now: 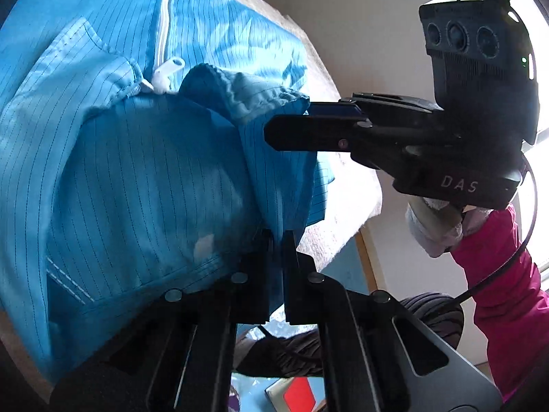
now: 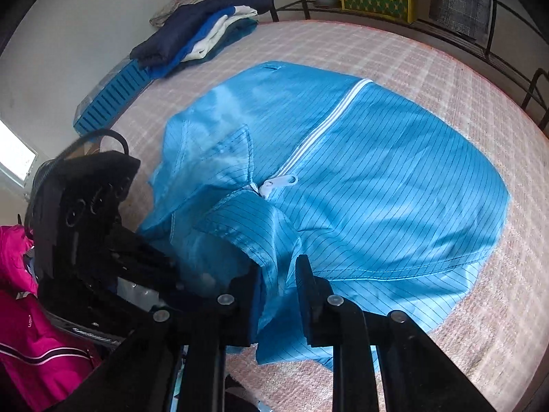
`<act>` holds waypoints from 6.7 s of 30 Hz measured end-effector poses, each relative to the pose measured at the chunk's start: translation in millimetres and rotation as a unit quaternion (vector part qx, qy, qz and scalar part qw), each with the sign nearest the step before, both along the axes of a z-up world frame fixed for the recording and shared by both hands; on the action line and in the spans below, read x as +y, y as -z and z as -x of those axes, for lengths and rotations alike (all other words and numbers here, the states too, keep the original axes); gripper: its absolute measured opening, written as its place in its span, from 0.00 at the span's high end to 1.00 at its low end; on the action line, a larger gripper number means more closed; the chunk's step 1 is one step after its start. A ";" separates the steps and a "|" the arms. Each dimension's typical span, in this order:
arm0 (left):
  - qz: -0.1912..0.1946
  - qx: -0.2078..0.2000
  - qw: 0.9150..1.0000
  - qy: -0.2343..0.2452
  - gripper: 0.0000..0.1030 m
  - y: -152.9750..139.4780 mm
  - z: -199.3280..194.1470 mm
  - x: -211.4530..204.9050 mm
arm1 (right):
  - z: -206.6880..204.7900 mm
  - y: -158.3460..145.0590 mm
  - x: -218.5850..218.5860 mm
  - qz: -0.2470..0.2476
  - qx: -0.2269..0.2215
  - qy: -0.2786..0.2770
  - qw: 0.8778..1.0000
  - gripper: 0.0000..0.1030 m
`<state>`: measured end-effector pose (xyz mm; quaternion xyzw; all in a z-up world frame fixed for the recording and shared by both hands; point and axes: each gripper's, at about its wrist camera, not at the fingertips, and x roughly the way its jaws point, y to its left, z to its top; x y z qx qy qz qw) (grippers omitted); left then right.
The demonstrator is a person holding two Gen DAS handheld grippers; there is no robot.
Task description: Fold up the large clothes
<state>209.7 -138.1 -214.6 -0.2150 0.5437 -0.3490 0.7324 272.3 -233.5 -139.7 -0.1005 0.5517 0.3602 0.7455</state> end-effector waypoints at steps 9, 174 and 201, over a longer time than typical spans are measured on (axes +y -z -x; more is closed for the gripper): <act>0.007 -0.024 1.000 0.002 1.00 -10.0 12.1 4.9 | -23.0 13.4 8.9 -0.033 0.027 0.014 0.999 0.66; 0.128 0.162 0.971 -0.119 0.48 39.5 -132.8 277.3 | -48.3 87.9 -177.9 -0.297 0.129 0.274 0.906 0.35; -0.110 -0.037 0.992 -0.057 0.90 -16.1 -122.1 176.5 | -67.3 55.1 -74.8 -0.133 0.068 0.234 0.961 0.91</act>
